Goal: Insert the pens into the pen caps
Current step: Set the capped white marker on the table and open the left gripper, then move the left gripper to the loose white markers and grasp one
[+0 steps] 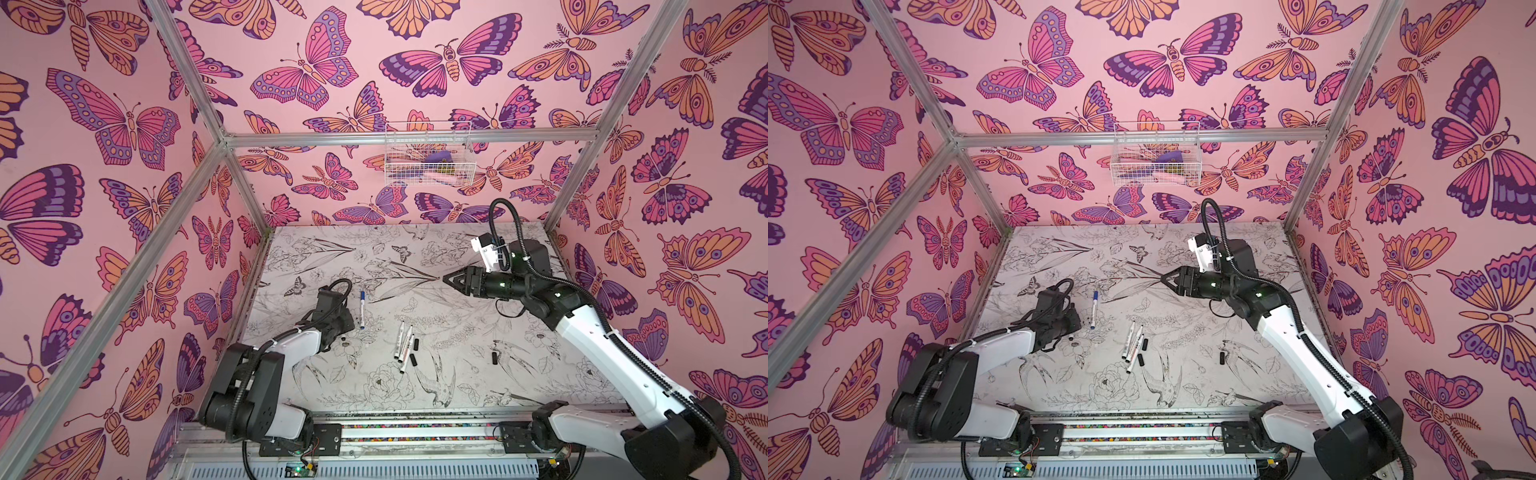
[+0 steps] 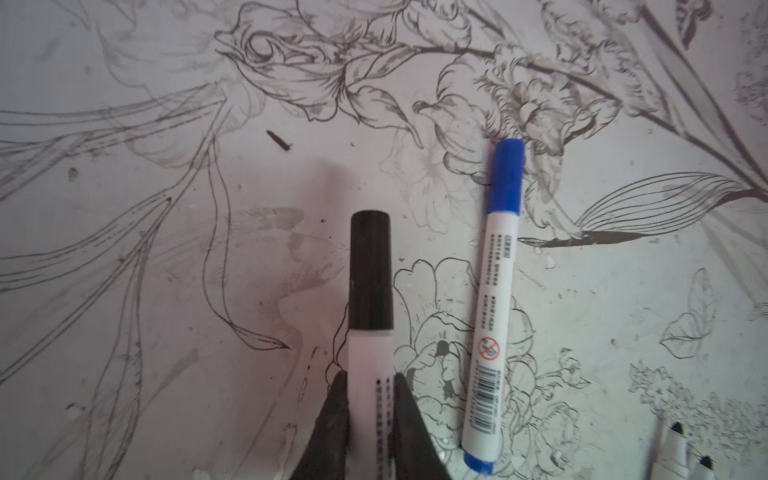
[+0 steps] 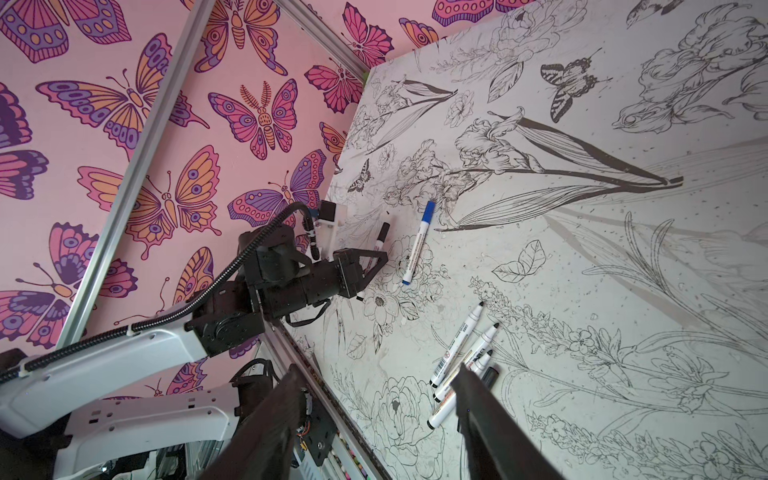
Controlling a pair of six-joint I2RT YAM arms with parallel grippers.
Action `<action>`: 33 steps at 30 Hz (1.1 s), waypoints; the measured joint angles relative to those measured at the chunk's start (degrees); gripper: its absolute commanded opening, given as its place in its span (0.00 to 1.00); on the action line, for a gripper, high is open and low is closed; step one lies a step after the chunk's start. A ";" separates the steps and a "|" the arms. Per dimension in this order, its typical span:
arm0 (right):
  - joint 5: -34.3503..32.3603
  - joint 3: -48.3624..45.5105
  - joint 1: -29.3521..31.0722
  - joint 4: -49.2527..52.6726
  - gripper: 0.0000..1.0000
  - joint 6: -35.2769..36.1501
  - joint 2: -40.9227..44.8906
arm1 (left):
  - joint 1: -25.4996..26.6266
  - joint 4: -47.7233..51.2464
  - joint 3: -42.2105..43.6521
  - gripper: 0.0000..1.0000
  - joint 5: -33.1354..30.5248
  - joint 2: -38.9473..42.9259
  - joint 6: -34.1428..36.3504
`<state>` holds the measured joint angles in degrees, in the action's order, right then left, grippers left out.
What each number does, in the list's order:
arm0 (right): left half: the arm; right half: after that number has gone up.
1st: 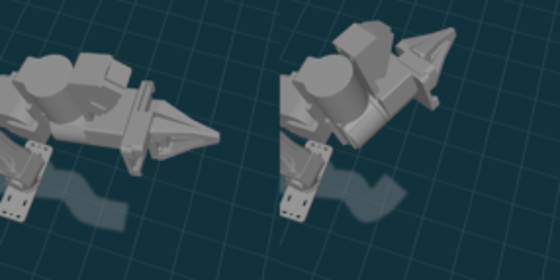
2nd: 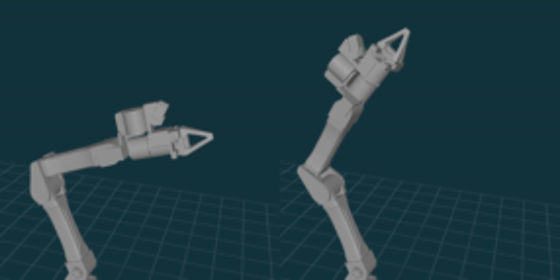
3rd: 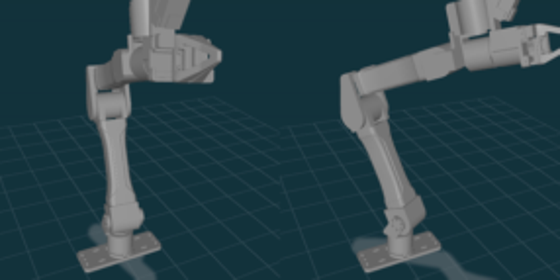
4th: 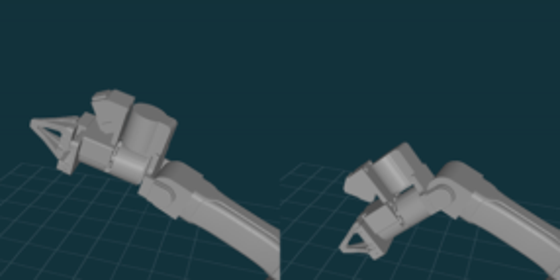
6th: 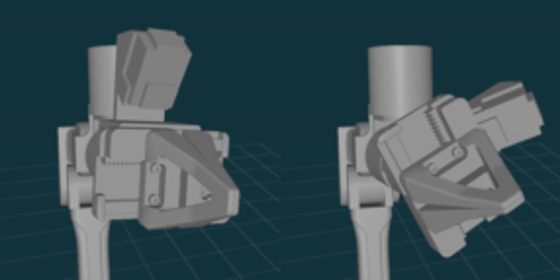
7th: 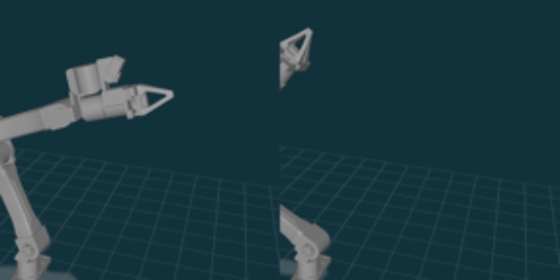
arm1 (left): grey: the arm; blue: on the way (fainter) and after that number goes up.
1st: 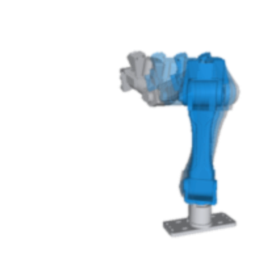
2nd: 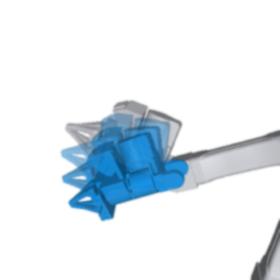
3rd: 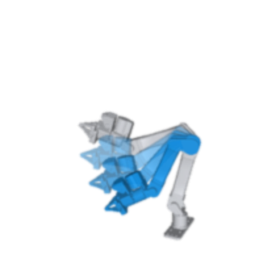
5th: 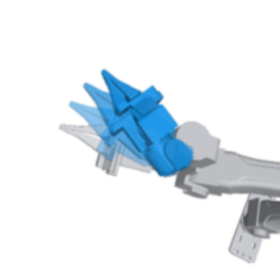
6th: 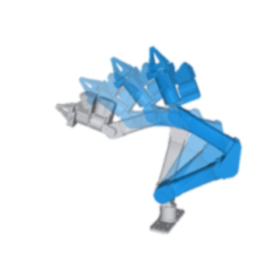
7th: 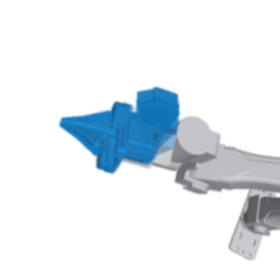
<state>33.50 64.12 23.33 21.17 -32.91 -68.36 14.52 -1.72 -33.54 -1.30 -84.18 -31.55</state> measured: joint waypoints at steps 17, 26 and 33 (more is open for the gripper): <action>-0.07 0.00 0.00 3.15 0.57 1.88 0.00 | 0.00 -3.30 -2.38 0.36 -1.77 -4.28 -0.52; -0.11 0.00 0.00 3.15 0.57 1.86 0.00 | 5.20 1.14 -2.03 0.44 -3.61 9.90 -0.24; -0.52 -0.33 0.00 3.13 0.57 1.84 0.00 | 18.58 5.20 -2.23 0.46 -1.68 8.26 1.29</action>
<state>32.97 63.79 23.33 24.29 -31.07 -68.36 33.10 3.49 -35.77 -2.98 -75.92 -30.26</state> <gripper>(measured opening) 0.567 0.459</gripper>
